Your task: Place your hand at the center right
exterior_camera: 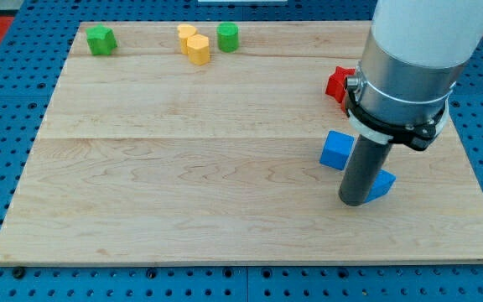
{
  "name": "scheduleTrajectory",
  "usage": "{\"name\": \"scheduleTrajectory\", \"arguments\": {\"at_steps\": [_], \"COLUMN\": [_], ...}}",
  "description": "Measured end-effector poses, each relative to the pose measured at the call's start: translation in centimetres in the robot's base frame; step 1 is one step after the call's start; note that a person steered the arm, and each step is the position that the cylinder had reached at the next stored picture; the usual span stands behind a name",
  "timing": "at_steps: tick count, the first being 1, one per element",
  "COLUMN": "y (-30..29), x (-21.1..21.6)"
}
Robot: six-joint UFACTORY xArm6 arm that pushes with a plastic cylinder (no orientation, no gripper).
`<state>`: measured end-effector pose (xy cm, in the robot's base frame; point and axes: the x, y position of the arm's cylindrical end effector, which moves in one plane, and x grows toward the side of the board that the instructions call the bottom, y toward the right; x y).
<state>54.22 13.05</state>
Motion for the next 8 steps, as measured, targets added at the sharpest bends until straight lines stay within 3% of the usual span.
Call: {"name": "scheduleTrajectory", "arguments": {"at_steps": [3, 5, 8], "y": [1.9, 2.4, 11.1], "x": [4.3, 4.7, -0.9]}}
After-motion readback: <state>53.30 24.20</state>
